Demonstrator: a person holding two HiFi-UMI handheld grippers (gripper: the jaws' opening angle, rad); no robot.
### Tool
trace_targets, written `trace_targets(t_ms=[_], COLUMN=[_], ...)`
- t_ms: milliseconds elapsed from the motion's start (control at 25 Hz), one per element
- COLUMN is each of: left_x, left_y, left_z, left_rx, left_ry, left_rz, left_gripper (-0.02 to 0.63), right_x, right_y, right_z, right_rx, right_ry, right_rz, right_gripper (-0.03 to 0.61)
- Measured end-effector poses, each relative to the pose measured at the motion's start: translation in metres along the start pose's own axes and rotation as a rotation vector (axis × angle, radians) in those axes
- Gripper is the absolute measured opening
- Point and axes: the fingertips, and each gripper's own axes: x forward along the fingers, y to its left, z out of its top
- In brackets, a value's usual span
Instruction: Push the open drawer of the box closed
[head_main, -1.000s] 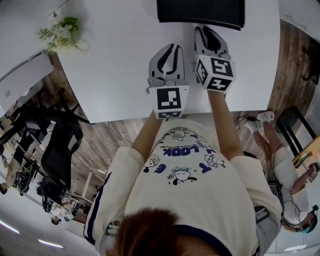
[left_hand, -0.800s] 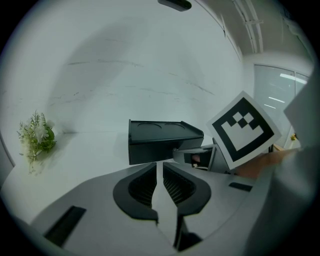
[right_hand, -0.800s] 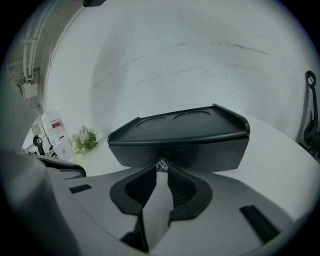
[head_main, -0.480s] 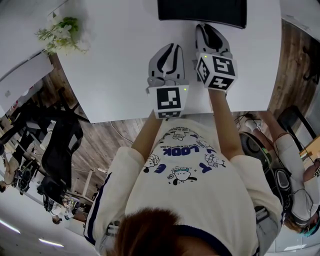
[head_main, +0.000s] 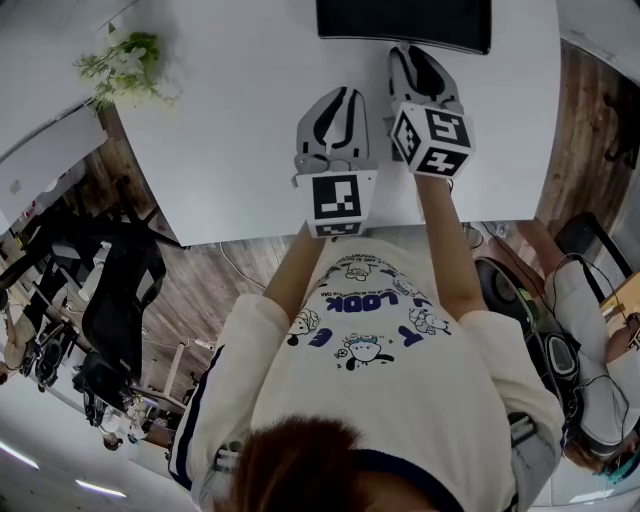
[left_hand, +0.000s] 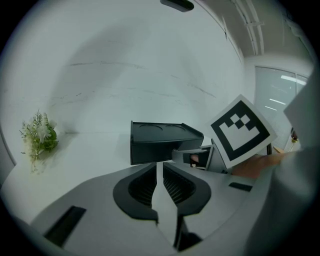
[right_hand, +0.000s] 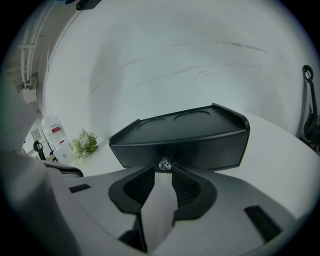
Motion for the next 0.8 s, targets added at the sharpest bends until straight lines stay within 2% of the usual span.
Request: trace_targets(t_ms=[240, 400, 600, 800], left_x=[-0.011, -0.024, -0.042, -0.064], left_y=[-0.001, 0.002, 0.002, -0.004], left_z=[0.009, 0.022, 0.042, 0.068], left_rx=[-0.007, -0.008, -0.007, 0.001], left_ry=[-0.031, -0.074, -0.134, -0.203], left_rz=[0.002, 0.01, 0.017, 0.013], left_gripper=[0.048, 0.048, 0.048, 0.048], right_x=[-0.025, -0.052, -0.083, -0.112], right_y=[0.014, 0.031, 0.05, 0.064], right_z=[0.002, 0.016, 0.039, 0.057], right_rx=[-0.007, -0.005, -0.033, -0.057], right_ry=[-0.017, -0.08, -0.165, -0.22], right_rz=[0.013, 0.021, 0.033, 0.041], right_gripper=[0.114, 0.11, 0.066, 0.057])
